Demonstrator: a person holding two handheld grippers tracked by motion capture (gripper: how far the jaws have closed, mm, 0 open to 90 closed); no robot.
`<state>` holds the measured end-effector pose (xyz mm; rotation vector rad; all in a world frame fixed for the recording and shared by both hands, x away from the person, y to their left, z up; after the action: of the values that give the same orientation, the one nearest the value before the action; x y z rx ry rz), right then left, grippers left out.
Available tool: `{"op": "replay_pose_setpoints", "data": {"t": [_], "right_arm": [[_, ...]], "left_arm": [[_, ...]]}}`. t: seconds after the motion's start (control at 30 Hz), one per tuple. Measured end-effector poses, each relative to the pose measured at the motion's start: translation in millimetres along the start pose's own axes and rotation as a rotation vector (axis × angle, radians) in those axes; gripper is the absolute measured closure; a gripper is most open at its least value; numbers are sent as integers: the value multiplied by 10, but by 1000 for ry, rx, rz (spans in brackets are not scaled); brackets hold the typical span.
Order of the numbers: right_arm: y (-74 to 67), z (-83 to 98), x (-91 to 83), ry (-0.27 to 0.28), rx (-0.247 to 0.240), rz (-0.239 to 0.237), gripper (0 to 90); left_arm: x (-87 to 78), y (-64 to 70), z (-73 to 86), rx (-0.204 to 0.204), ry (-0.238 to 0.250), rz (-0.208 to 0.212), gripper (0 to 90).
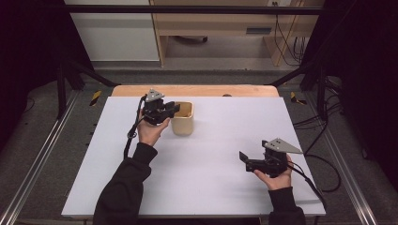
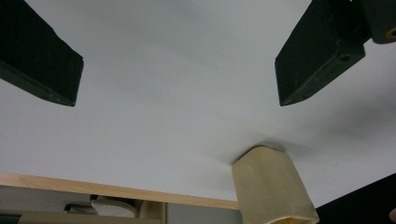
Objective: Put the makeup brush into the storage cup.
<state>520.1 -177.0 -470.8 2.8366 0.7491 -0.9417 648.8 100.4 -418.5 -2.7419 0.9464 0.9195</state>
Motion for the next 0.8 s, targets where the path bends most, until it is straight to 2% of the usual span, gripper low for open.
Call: {"op": "replay_pose_setpoints", "data": {"t": [0.17, 0.37, 0.53, 0.8], "right_arm": [[30, -22, -36, 11, 10, 4, 12], [58, -45, -77, 22, 11, 9, 11], [78, -57, -99, 28, 14, 11, 10], [102, -65, -121, 29, 6, 18, 7]], "left_arm": [[-179, 63, 93, 17, -2, 15, 602], [-377, 94, 279, 26, -4, 25, 536], [-510, 111, 457, 37, -3, 15, 494], [-730, 131, 686, 33, 8, 14, 432]]}}
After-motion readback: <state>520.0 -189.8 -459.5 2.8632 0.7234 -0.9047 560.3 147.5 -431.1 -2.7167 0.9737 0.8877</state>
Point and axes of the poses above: each handheld gripper's, and its own axes: x roughly forward along the jaws, z roughly out of its underside, y roughly to its right, the point moved 10 cm from there along x, roughly forward along the jaws, and after that the axes turned 10 degrees about -y, right-handed, at the moved point
